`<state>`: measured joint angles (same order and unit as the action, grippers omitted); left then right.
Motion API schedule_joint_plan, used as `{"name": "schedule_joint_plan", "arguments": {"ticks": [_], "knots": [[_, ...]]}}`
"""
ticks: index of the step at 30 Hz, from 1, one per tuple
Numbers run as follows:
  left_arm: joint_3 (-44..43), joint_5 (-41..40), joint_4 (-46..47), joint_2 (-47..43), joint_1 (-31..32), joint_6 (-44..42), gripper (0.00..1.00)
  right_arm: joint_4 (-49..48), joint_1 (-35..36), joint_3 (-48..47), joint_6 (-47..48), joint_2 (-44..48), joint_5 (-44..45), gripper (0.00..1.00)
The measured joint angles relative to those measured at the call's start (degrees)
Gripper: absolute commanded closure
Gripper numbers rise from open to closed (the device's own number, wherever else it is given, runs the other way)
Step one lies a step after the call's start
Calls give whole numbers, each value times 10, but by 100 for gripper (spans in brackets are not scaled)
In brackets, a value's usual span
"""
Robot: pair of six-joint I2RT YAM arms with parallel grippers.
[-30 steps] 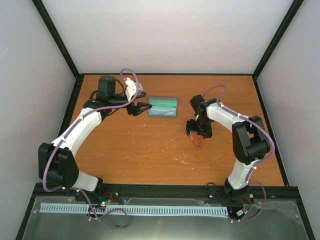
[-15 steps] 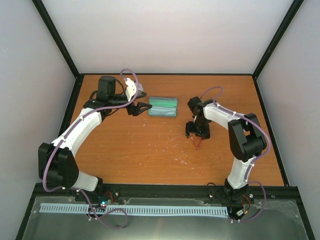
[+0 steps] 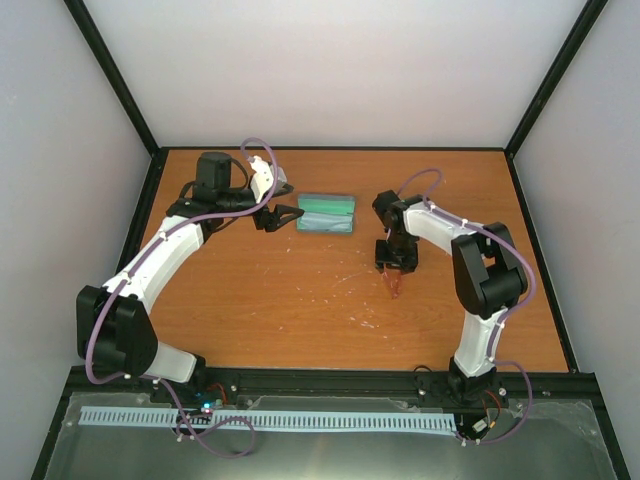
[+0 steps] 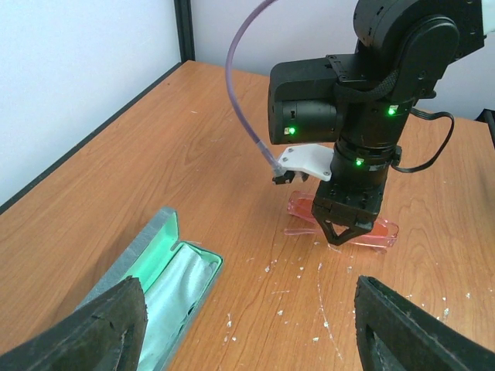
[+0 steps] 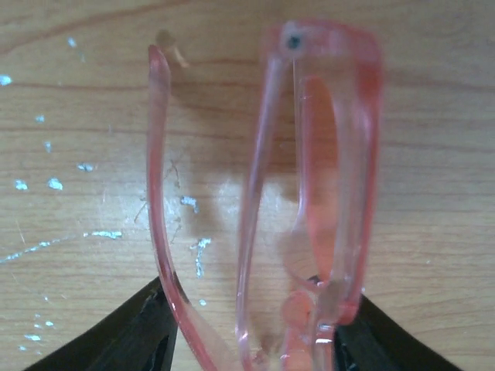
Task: Organize the sunglasses
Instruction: Pick up the sunglasses from the center of the board.
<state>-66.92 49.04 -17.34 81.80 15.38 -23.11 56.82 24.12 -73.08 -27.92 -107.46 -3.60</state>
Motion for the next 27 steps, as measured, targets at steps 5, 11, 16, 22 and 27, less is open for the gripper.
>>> {"name": "schedule_joint_plan", "arguments": {"ticks": [5,11,16,22,27], "knots": [[0,0,0,0,0,0,27,3,0,-9,5,-8,1,69],[0,0,0,0,0,0,27,7,0,-9,8,-8,-1,75],[0,0,2,4,0,0,27,12,0,-13,9,-7,-12,75],[-12,2,10,47,-24,10,47,10,-4,-36,11,31,-71,75],[-88,-3,-1,142,-67,20,66,-25,-26,-43,9,89,-156,75]]}}
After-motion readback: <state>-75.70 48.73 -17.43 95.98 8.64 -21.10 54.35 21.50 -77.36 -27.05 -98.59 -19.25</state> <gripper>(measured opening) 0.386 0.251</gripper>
